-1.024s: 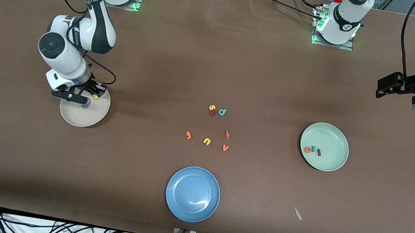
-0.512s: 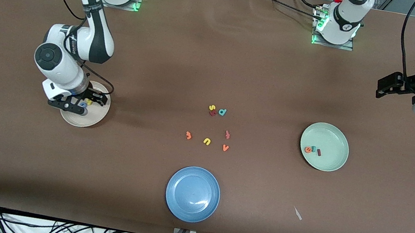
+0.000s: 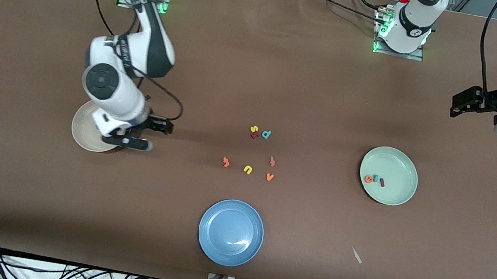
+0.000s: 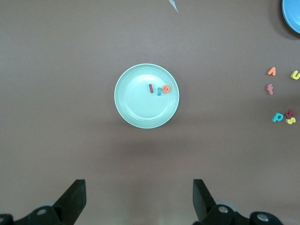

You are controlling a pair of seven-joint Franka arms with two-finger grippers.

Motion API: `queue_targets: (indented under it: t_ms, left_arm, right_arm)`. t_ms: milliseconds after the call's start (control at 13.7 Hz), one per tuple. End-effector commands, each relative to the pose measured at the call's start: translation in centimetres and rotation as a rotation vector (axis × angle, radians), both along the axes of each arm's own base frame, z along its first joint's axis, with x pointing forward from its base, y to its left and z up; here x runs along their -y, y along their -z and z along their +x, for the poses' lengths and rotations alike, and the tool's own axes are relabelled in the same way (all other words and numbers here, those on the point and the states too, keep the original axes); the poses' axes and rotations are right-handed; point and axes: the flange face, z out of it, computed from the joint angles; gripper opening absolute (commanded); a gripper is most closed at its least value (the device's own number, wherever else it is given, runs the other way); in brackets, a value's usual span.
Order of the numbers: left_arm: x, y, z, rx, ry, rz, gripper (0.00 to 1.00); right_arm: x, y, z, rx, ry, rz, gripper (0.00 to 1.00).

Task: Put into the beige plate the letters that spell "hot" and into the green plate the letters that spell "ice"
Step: 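Place the yellow h on the white plate with the right gripper, then grasp the orange s letter with the right gripper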

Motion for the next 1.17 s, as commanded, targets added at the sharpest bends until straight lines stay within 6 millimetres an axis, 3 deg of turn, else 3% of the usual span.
queue_targets:
  t_ms: [0,146,439,585,1097]
  left_arm:
    - [-0.1,-0.9,-0.5,0.001,0.011,-0.012,1.0]
    - [0.0,-0.9,-0.5,0.001,0.013,-0.012,1.0]
    - [-0.1,-0.9,-0.5,0.001,0.011,-0.012,1.0]
    - [-0.1,-0.9,-0.5,0.001,0.011,-0.012,1.0]
    - [-0.1,-0.9,-0.5,0.001,0.011,-0.012,1.0]
  right_arm:
    - [-6.2,2.3,1.4,0.007,-0.076,0.015,1.0]
    - [-10.5,4.1,1.3,0.023,-0.142,0.017,1.0]
    - [-15.0,6.2,1.8,0.076,-0.305,0.009,1.0]
    - [-16.0,6.7,2.6,0.099,-0.41,0.023,1.0]
    - [-17.5,9.7,1.9,0.109,-0.444,0.044,1.0]
